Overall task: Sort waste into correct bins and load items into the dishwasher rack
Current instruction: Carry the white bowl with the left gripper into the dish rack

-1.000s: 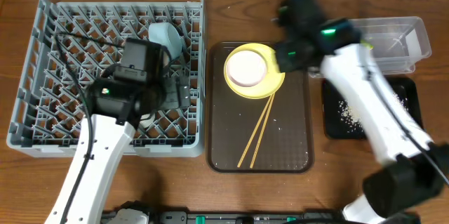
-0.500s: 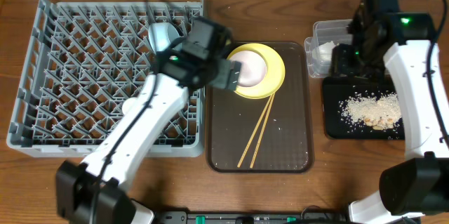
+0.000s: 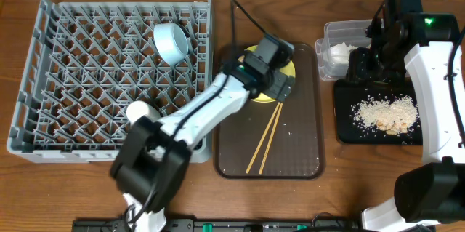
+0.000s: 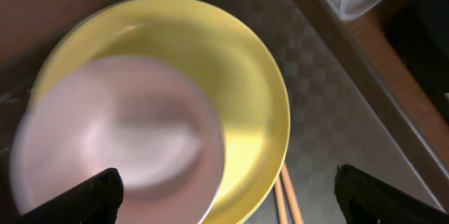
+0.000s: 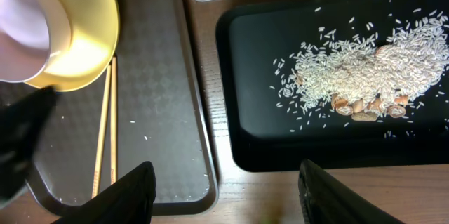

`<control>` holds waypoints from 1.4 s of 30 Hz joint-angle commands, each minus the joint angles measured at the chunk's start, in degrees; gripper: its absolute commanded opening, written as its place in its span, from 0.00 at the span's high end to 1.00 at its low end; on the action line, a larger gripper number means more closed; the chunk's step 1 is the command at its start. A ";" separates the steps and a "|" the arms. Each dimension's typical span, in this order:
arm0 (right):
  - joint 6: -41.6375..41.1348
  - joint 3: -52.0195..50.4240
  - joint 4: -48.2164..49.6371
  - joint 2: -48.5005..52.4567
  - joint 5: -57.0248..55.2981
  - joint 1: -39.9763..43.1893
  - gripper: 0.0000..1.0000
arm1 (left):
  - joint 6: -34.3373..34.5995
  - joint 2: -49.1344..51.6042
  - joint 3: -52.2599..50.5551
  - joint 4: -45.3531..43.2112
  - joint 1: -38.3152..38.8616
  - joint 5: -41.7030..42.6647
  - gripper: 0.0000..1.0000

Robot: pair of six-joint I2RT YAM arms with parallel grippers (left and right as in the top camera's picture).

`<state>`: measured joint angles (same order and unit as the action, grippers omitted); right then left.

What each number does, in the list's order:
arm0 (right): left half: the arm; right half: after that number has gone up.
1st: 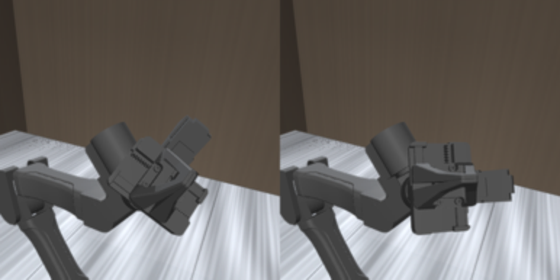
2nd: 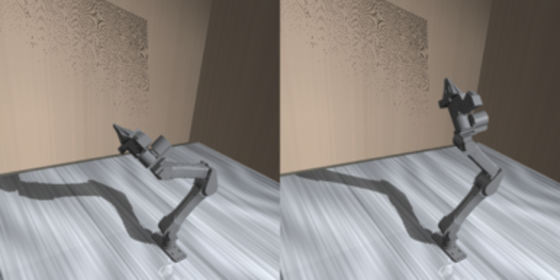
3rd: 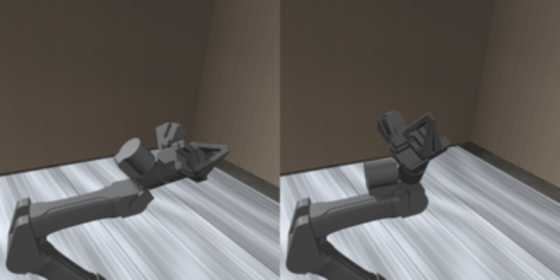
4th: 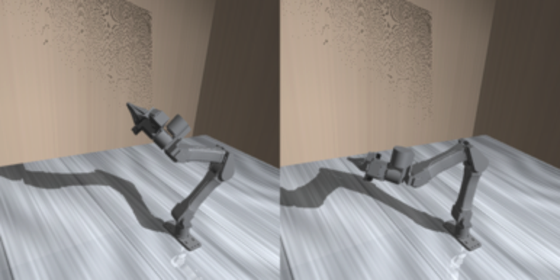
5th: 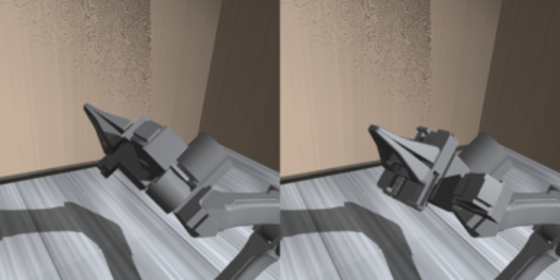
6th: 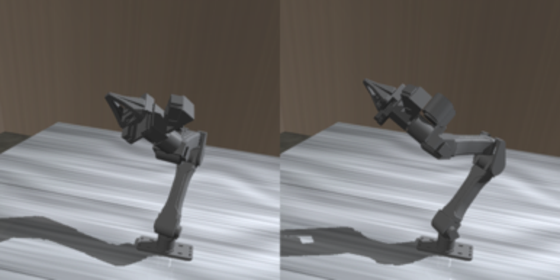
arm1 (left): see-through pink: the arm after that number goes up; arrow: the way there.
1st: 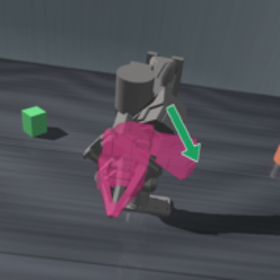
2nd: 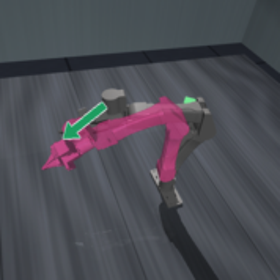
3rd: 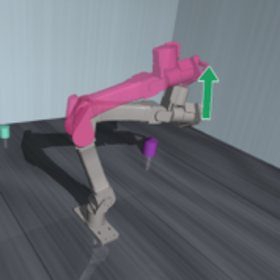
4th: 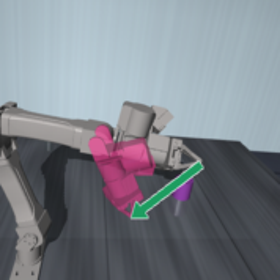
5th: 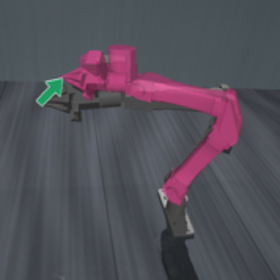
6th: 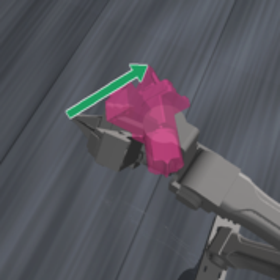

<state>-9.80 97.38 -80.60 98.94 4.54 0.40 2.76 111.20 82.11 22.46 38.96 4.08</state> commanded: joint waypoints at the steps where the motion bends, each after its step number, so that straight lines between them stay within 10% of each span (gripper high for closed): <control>1: 0.92 0.00 -0.44 -1.55 0.46 0.37 0.37 | -0.83 2.75 1.16 -1.92 0.13 -0.72 0.11; 17: 1.31 0.00 -1.73 -1.55 0.44 0.37 0.37 | -0.83 7.58 0.76 -3.54 0.00 -0.72 0.92; 32: 2.67 0.00 -1.97 -1.55 -0.22 0.44 0.37 | 1.68 -14.36 0.74 9.11 -2.19 0.31 0.94; 42: 3.67 0.00 -1.95 -1.55 -0.17 0.42 0.37 | 2.21 -24.79 0.74 17.46 -23.23 42.97 0.94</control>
<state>-7.14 97.34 -82.50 98.94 4.47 0.43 4.45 86.83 82.21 38.59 23.57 25.39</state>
